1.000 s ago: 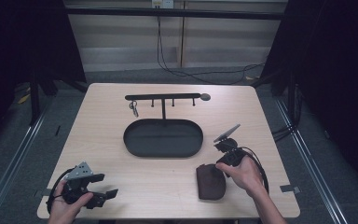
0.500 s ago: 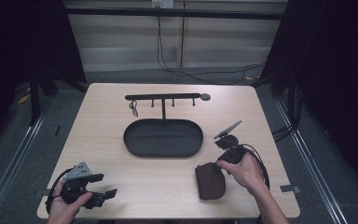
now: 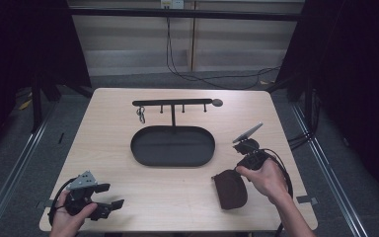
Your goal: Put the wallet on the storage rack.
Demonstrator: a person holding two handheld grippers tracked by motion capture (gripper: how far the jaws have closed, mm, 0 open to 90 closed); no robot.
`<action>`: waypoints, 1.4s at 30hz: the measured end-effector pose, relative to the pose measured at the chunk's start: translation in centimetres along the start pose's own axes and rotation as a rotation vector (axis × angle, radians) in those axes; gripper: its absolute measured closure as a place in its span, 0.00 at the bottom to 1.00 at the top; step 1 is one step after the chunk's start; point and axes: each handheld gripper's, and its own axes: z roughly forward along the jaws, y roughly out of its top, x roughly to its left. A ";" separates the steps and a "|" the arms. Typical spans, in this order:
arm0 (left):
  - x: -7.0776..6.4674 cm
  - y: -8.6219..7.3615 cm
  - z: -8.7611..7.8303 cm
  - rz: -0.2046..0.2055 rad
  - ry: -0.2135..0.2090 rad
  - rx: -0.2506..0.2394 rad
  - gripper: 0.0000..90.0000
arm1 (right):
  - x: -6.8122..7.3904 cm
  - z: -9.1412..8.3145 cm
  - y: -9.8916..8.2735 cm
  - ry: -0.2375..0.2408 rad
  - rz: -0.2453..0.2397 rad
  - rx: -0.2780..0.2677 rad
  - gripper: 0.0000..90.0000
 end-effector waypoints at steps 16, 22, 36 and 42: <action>0.1 0.1 -0.1 -0.004 -0.001 -0.013 0.20 | 0.5 -1.3 1.1 -0.029 -0.007 0.029 0.94; 0.1 0.1 -0.1 0.002 -0.003 -0.011 0.20 | 0.1 -2.2 1.2 -0.004 -0.002 0.014 0.94; 0.2 0.1 0.0 -0.004 -0.005 -0.006 0.20 | -0.4 -3.8 2.7 -0.029 0.021 0.029 0.94; 0.3 0.1 0.0 -0.009 -0.008 -0.007 0.20 | -0.3 -4.5 3.6 -0.027 0.022 0.025 0.94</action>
